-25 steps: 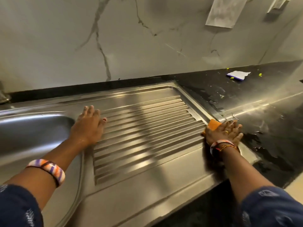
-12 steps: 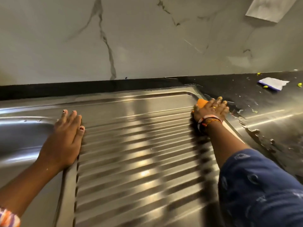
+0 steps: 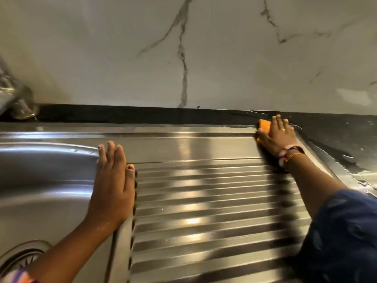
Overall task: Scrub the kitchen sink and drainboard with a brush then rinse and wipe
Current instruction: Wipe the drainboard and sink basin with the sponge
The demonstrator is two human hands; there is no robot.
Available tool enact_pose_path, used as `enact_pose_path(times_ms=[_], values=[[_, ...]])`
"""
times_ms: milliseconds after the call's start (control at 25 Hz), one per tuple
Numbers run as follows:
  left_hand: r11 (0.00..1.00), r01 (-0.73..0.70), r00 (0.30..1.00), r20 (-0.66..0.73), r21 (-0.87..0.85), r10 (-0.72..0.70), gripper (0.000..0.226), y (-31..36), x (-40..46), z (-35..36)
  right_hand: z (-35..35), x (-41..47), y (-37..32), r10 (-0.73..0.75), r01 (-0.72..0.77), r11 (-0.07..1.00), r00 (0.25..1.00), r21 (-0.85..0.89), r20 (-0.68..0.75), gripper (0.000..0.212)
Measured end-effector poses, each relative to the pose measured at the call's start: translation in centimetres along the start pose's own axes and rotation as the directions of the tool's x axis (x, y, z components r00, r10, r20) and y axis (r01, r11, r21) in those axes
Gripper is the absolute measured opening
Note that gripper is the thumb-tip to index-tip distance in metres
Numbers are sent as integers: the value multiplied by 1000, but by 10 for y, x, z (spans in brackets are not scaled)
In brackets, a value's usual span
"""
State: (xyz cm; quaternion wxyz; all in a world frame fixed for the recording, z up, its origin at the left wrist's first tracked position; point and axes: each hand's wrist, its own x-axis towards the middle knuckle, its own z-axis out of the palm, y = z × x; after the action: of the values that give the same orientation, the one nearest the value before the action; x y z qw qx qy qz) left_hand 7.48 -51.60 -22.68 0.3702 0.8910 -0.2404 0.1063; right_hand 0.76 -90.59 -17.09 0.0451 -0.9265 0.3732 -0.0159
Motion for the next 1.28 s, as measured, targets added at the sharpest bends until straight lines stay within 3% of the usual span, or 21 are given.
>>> enact_pose_path(times_ms=[200, 320, 480, 560, 600, 680, 720, 760, 840, 960, 1040, 1120, 1200, 1280], values=[[992, 125, 988, -88, 19, -123, 66, 1, -3, 1, 11, -29, -76, -241, 242, 970, 970, 12, -32, 72], [969, 244, 962, -134, 31, -238, 66, 2, -6, 1, 23, -51, -158, -476, 477, 879, 879, 16, -28, 71], [917, 381, 922, -123, 117, -368, 60, 7, -5, -5, 35, -75, -243, -682, 678, 728, 731, 101, 4, 65], [882, 426, 904, -137, 203, -405, 59, 13, -5, -8, 28, -76, -254, -716, 672, 670, 698, 316, 33, 57], [870, 433, 901, -133, 237, -412, 59, 15, -6, -9, 22, -80, -249, -717, 588, 611, 695, 530, 55, 53], [868, 431, 902, -119, 247, -415, 58, 18, -5, -14, 5, -87, -222, -643, 362, 422, 765, 831, -7, 46], [866, 441, 897, -110, 236, -427, 57, 19, -5, -15, -3, -83, -198, -561, 340, 403, 826, 850, -64, 43], [863, 457, 889, -103, 216, -446, 57, 19, -6, -16, -13, -80, -171, -490, 376, 473, 864, 797, -117, 42], [854, 491, 871, -76, 169, -485, 55, 17, -6, -15, -27, -66, -104, -349, 397, 732, 916, 553, -196, 48], [849, 517, 856, -45, 107, -516, 52, 8, -3, -12, -27, -60, -6, -154, 163, 978, 985, 130, -75, 52], [840, 539, 842, -58, 63, -536, 45, 0, -2, -7, -15, -64, 21, 26, -13, 996, 989, -89, 148, 61], [774, 633, 772, -61, -17, -633, 42, -4, -2, -2, -10, -56, 18, 116, -100, 992, 957, -73, 267, 74], [662, 740, 667, 2, -116, -745, 43, -7, -2, 3, -12, -49, 4, 156, -148, 988, 957, -51, 244, 81], [584, 781, 611, 77, -222, -788, 40, -8, -3, 5, -4, -48, -18, 139, -134, 990, 974, -38, 178, 83]])
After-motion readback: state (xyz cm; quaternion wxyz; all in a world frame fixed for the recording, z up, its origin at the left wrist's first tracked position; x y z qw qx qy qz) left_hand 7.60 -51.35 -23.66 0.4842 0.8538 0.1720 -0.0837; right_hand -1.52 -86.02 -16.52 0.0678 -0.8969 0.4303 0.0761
